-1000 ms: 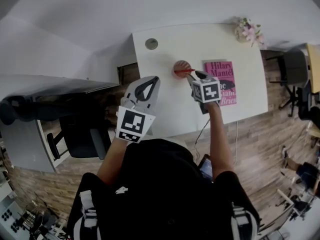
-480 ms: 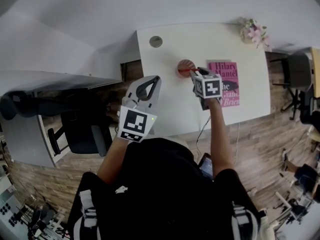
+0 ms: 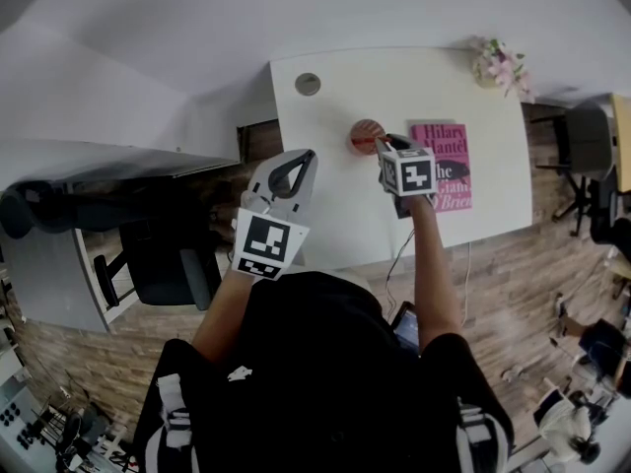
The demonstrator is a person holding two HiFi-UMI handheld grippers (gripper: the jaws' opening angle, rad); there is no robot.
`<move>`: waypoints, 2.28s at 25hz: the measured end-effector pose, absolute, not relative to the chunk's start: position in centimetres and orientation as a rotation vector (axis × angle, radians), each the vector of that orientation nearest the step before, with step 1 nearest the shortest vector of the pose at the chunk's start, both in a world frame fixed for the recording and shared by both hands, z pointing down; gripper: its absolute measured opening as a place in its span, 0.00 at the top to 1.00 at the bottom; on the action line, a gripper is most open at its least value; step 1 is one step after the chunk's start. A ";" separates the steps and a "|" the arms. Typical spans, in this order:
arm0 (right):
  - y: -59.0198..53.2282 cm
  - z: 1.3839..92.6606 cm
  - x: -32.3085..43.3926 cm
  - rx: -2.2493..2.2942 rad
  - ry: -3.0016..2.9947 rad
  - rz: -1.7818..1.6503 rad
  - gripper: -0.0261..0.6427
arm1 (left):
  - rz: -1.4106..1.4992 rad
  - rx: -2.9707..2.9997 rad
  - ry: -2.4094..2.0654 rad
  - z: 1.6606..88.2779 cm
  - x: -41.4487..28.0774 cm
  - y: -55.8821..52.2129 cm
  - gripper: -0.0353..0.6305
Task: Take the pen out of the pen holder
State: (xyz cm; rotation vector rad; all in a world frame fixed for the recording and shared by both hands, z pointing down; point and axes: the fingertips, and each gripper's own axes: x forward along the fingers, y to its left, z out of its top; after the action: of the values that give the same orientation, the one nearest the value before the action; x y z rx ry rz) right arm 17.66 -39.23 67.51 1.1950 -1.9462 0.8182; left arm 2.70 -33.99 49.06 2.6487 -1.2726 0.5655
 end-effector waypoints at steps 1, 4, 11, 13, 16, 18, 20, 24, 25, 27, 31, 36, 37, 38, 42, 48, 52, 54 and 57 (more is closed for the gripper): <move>-39.3 67.4 17.5 1.191 -1.952 0.809 0.79 | 0.565 2.648 -1.274 49.0 2.6 -34.0 0.92; -39.3 67.0 17.4 1.188 -1.967 0.788 0.81 | 0.560 2.652 -1.275 48.9 2.6 -34.1 0.92; -39.1 65.4 16.9 1.225 -2.002 0.776 0.85 | 0.532 2.671 -1.269 48.3 2.6 -34.2 0.92; -39.0 65.1 16.8 1.221 -2.015 0.762 0.85 | 0.528 2.679 -1.267 48.1 2.8 -34.2 0.92; -38.9 64.5 16.8 1.222 -2.019 0.739 0.85 | 0.519 2.692 -1.263 47.8 3.0 -34.0 0.92; -38.8 63.7 16.8 1.233 -2.025 0.721 0.85 | 0.514 2.701 -1.261 47.5 3.0 -33.8 0.92; -38.9 62.6 16.7 1.242 -2.041 0.697 0.85 | 0.512 2.709 -1.264 47.3 3.0 -33.6 0.92; -38.8 60.7 16.6 1.269 -2.073 0.654 0.85 | 0.499 2.724 -1.273 46.6 2.8 -33.5 0.92; -38.8 60.0 16.5 1.277 -2.083 0.642 0.85 | 0.495 2.728 -1.275 46.4 2.7 -33.4 0.92; -38.6 58.7 16.2 1.294 -2.102 0.622 0.85 | 0.493 2.737 -1.279 46.1 2.5 -33.3 0.92; -38.2 56.2 16.0 1.331 -2.134 0.577 0.86 | 0.488 2.757 -1.293 45.2 2.2 -33.3 0.92; -37.6 52.5 15.8 1.394 -2.193 0.511 0.86 | 0.450 2.786 -1.281 43.3 2.0 -33.3 0.92; -37.5 51.7 15.8 1.406 -2.203 0.495 0.86 | 0.443 2.804 -1.286 42.6 2.1 -33.3 0.92; -37.4 50.9 15.9 1.421 -2.214 0.479 0.86 | 0.436 2.822 -1.291 42.0 2.1 -33.3 0.92; -36.7 47.5 15.8 1.473 -2.257 0.404 0.86 | 0.411 2.872 -1.297 40.1 2.4 -33.4 0.92; -35.7 43.0 15.4 1.534 -2.297 0.288 0.86 | 0.354 2.940 -1.308 37.0 2.7 -33.5 0.92; -35.2 40.3 15.3 1.577 -2.330 0.229 0.86 | 0.318 2.975 -1.322 35.3 2.5 -33.8 0.92; -34.7 38.7 15.2 1.599 -2.351 0.189 0.86 | 0.299 2.987 -1.332 34.5 2.4 -33.5 0.92; -34.0 36.7 15.2 1.625 -2.373 0.137 0.86 | 0.278 3.006 -1.338 33.5 2.4 -33.2 0.92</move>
State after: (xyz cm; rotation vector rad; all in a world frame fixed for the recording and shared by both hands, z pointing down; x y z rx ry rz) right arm 15.19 -34.02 36.73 1.6252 -2.3731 0.1372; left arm 2.39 -33.17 33.51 3.0062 -1.3383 0.2784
